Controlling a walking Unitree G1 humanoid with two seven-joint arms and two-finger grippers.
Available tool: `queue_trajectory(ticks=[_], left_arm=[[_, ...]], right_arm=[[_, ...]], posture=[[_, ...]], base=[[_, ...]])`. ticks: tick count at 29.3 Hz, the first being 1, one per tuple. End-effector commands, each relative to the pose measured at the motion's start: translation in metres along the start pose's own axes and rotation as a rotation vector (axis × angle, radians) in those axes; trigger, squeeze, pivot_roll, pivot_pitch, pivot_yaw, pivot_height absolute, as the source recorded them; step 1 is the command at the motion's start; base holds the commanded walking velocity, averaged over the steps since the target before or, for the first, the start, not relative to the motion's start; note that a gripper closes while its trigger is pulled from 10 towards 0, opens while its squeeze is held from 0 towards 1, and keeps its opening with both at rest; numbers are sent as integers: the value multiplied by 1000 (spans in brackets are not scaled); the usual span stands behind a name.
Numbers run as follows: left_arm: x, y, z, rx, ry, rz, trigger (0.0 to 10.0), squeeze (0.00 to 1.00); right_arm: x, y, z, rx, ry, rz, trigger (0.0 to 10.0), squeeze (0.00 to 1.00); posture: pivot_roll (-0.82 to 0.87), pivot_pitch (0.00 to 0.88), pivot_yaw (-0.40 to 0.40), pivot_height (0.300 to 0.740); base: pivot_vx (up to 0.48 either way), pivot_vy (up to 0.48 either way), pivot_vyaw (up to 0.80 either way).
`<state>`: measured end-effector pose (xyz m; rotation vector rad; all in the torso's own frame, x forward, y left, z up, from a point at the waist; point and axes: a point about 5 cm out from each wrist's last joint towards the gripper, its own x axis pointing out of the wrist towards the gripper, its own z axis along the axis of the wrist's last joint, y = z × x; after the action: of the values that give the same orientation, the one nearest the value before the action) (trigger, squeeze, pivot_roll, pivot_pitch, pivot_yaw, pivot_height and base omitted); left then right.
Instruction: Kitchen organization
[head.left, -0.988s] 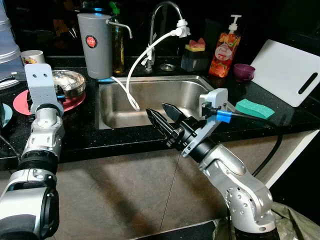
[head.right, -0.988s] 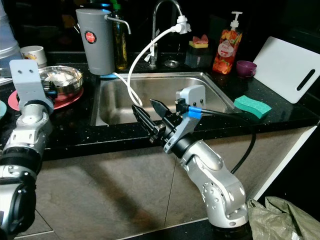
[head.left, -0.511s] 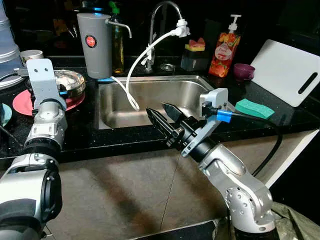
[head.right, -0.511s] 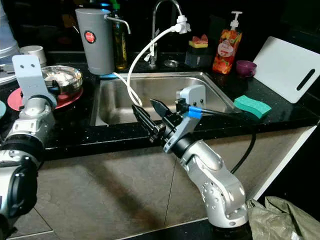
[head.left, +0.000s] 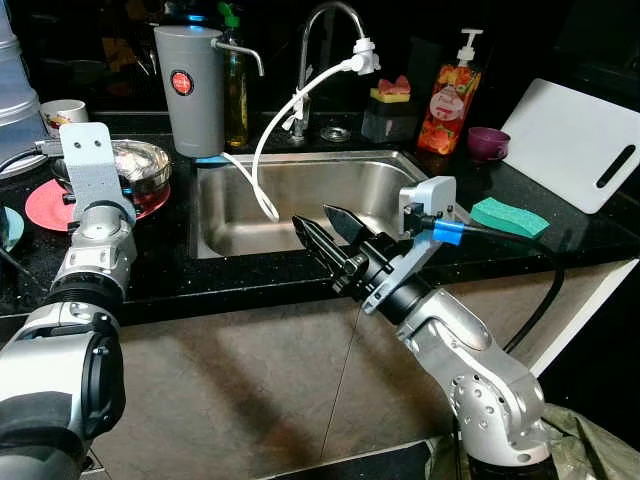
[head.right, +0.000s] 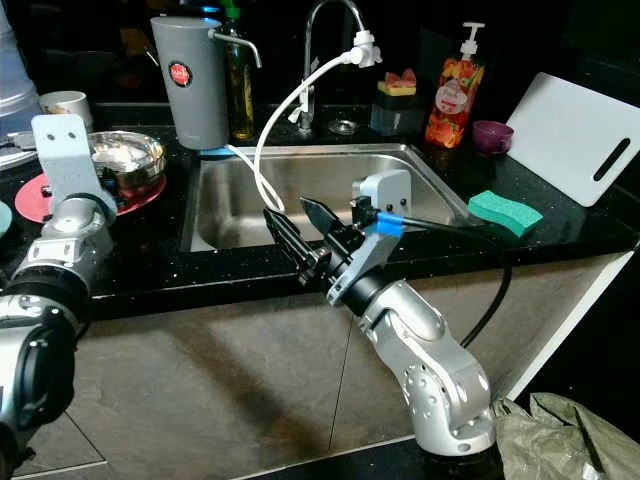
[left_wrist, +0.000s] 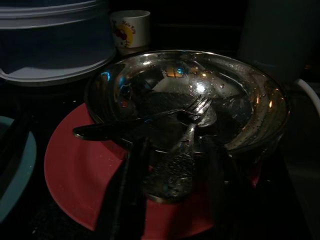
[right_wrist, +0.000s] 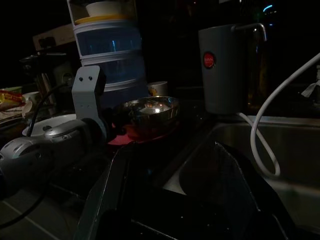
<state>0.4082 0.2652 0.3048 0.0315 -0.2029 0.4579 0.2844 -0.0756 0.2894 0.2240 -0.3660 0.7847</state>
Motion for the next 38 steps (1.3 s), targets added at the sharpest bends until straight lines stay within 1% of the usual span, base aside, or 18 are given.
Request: queue_trajectory(ticks=[1, 7, 10, 12, 13, 14, 15, 18, 19, 21, 25, 29, 30, 32, 33, 34, 36, 38], left_arm=[[1, 3, 0, 31, -6, 0, 0, 0], [1, 3, 4, 60, -37, -2, 0, 0], [0, 1, 14, 119, -126, -7, 0, 0], [-1, -2, 21, 136, -188, -25, 0, 0], [-2, -4, 26, 152, -231, -33, 2353, 0], [-2, -4, 26, 152, -231, -33, 2353, 0], [-4, -7, 34, 159, -301, -47, 10000, 0], [-5, -7, 38, 159, -330, -49, 10000, 0], [-8, -7, 47, 138, -401, -50, 10000, 0], [-9, -7, 50, 129, -422, -48, 10000, 0], [-19, -5, 64, 106, -521, -42, 10000, 0], [-29, -7, 74, 110, -604, -73, 10000, 0], [-29, -7, 74, 110, -604, -73, 10000, 0], [-33, -12, 78, 101, -623, -111, 10000, 0], [-34, -16, 78, 86, -611, -144, 10000, 0], [-34, -16, 78, 86, -611, -144, 10000, 0], [-34, -19, 75, 76, -584, -170, 10000, 0], [-36, -24, 68, 65, -534, -201, 10000, 0]], right_arm=[[0, 0, 1, -6, -12, -3, 10000, 0], [-1, 0, 1, -5, -11, -1, 10000, 0], [-2, -1, 1, -7, -11, 0, 10000, 0], [-2, 0, 2, -6, -12, 1, 10000, 0], [-2, 0, 2, -6, -12, 1, 10000, 0], [-2, 0, 2, -6, -12, 1, 10000, 0], [-1, 0, 2, -5, -12, 2, 10000, 0], [-1, 0, 1, -5, -12, 2, 10000, 0], [-2, 1, 2, -4, -12, 3, 10000, 0], [-2, 1, 2, -4, -12, 3, 10000, 0], [-2, 1, 1, 1, -12, 3, 10000, 0], [-1, 2, 0, 6, -10, 5, 10000, 0], [-1, 2, 0, 6, -10, 5, 10000, 0], [-1, 1, 0, 7, -9, 8, 10000, 0], [0, 1, 0, 7, -9, 9, 10000, 0], [0, 1, 0, 7, -9, 9, 10000, 0], [0, 0, 0, 7, -9, 9, 10000, 0], [0, 1, 0, 7, -10, 9, 10000, 0]], posture=[[-22, 121, -51, 740], [-22, 121, -51, 740], [-24, 120, -56, 740], [-24, 120, -56, 740], [-24, 120, -56, 740], [-24, 120, -56, 740], [-24, 120, -56, 740], [-24, 120, -56, 740], [-22, 122, -57, 740], [-22, 122, -57, 740], [-17, 125, -59, 740], [-7, 129, -64, 740], [-7, 129, -64, 740], [-4, 128, -64, 740], [-3, 128, -63, 740], [-3, 128, -63, 740], [-5, 123, -60, 740], [-5, 124, -58, 740]], base=[[0, 0, 0], [0, 0, 0], [0, 0, 0], [0, 0, 0], [0, 0, 0], [0, 0, 0], [0, 0, 0], [0, 0, 0], [0, 0, 0], [0, 0, 0], [0, 0, 0], [0, 0, 0], [0, 0, 0], [0, 0, 0], [0, 0, 0], [0, 0, 0], [0, 0, 0], [0, 0, 0]])
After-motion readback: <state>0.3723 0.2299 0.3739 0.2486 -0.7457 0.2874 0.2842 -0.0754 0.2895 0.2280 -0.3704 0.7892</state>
